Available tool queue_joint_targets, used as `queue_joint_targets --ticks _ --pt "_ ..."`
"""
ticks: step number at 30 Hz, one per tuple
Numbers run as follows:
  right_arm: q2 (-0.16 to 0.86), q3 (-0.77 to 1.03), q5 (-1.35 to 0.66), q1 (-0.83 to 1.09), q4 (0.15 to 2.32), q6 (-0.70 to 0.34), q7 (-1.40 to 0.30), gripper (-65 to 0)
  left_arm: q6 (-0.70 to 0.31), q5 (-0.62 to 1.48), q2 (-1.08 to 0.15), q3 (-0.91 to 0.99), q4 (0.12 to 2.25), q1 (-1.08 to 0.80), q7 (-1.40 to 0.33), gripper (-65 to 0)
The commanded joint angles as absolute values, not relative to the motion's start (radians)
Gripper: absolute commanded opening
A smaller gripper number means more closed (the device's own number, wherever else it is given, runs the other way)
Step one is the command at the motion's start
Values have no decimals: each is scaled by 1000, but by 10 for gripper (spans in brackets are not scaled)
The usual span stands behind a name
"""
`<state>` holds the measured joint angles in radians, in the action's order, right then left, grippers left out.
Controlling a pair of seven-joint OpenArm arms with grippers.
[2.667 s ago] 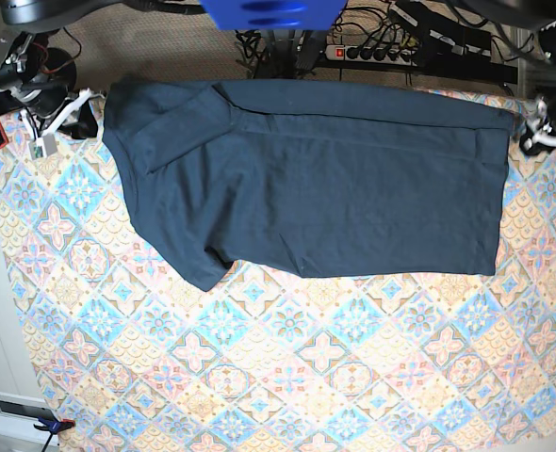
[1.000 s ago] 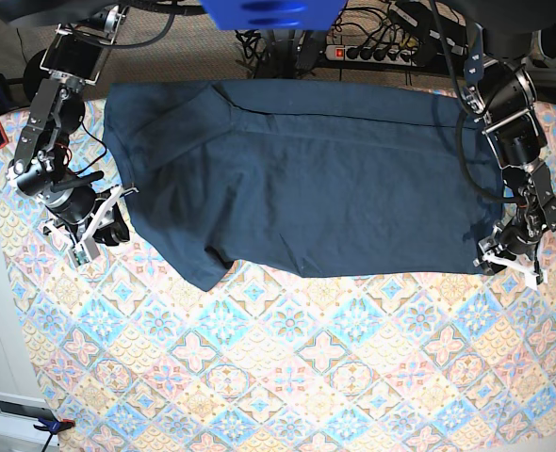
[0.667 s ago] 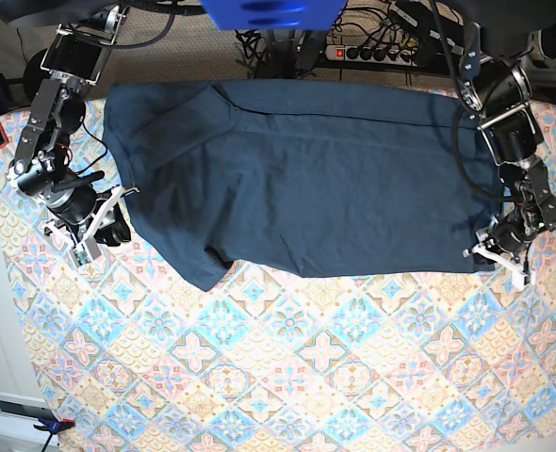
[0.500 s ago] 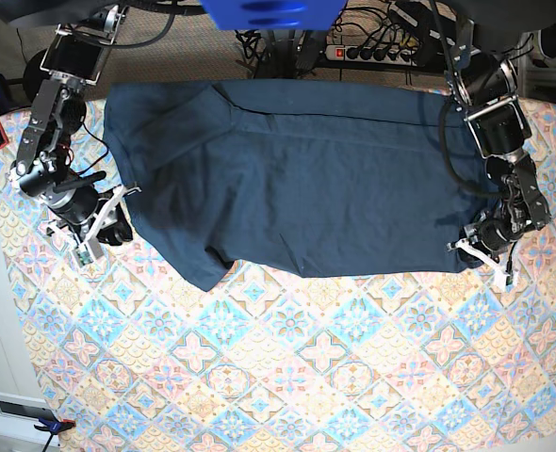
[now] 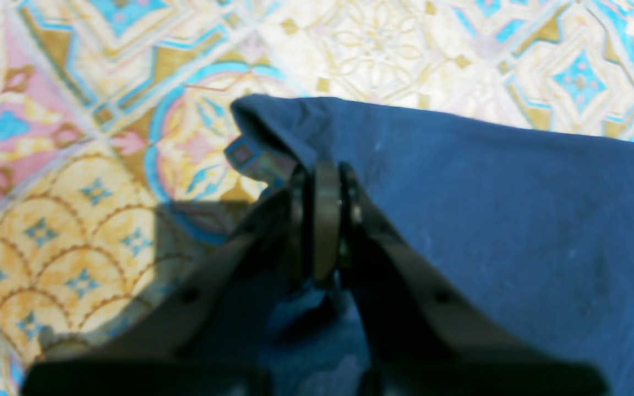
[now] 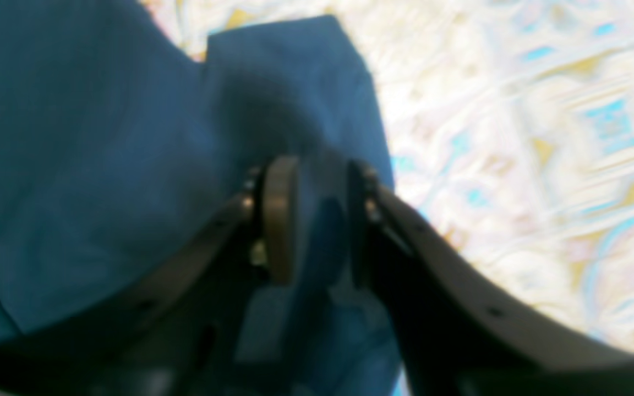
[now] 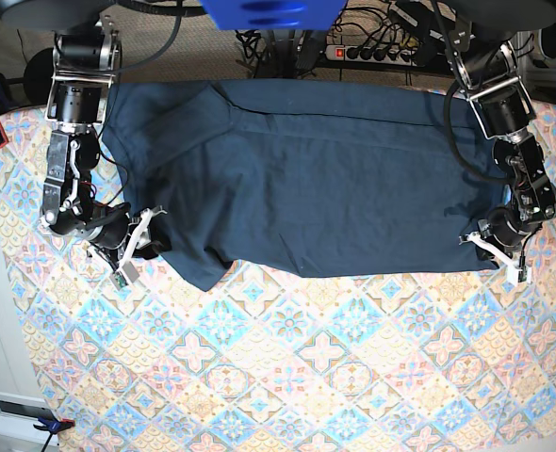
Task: Layout the t-shirt on the table in an organized manner, then fold the t-shirt properly
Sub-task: 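Move both grippers to the shirt's hem corners and grasp them, then lift the hem with both grippers and fold it toward the folded edge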
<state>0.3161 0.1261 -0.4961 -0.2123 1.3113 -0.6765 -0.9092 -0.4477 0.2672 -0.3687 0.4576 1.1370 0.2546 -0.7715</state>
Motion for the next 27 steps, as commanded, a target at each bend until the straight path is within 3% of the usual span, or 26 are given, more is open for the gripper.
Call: queue_joint_targets --ticks 1,6,14,19,27 --pt "343 114 -507 -242 1300 -673 -880 -459 -452 280 -384 460 1158 275 -754 -649" --pt "352 50 -492 -314 1179 -673 -785 -440 -452 280 -383 460 1158 275 -754 -649" --pt "352 41 -262 -334 1059 -673 -685 -438 -452 280 -383 460 1158 275 -754 -649" --pt "352 -15 -257 -335 983 -673 -642 -399 -452 280 -383 460 1158 275 -754 -649" --pt "352 -124 -260 -334 986 -676 -638 -396 -452 280 -381 460 1156 277 -754 -649"
